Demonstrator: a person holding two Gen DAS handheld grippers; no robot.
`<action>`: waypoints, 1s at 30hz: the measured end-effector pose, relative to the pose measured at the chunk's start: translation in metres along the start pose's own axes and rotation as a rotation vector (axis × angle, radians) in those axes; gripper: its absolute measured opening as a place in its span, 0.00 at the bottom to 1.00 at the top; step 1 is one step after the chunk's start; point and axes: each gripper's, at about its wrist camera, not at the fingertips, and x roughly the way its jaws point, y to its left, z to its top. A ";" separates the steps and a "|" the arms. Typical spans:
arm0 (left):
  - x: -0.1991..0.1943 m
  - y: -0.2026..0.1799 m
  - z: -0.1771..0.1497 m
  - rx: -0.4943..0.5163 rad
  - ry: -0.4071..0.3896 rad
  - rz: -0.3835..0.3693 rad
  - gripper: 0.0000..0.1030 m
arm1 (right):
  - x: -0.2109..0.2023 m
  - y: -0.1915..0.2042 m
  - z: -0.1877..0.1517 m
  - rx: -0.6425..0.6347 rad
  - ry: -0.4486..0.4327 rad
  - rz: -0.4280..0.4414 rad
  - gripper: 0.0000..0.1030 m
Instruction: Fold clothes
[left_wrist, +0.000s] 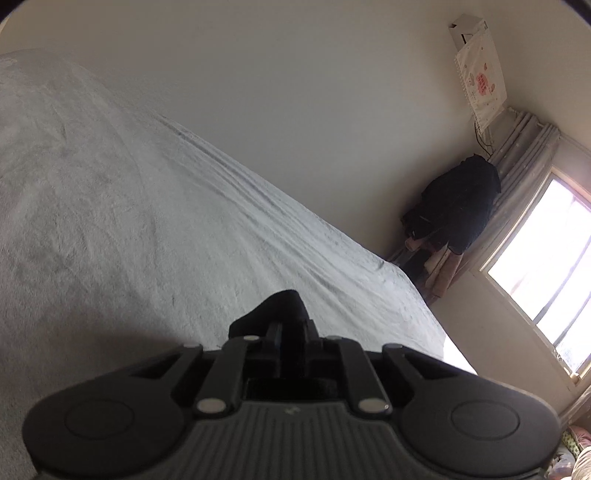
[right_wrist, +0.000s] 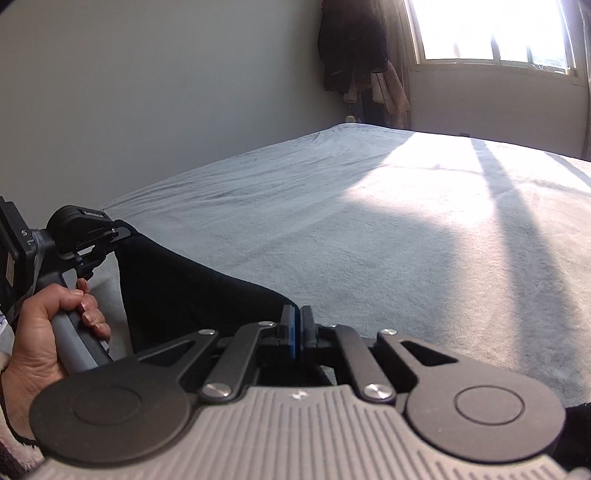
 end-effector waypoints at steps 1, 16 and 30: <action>0.004 -0.004 -0.001 0.020 0.027 0.025 0.23 | 0.004 0.001 -0.001 -0.005 0.020 -0.006 0.03; 0.003 -0.013 -0.001 0.198 0.136 0.176 0.52 | 0.001 0.017 -0.006 -0.041 0.098 0.203 0.15; -0.003 -0.018 0.011 0.263 0.132 0.165 0.04 | 0.007 0.060 -0.016 -0.194 0.185 0.329 0.13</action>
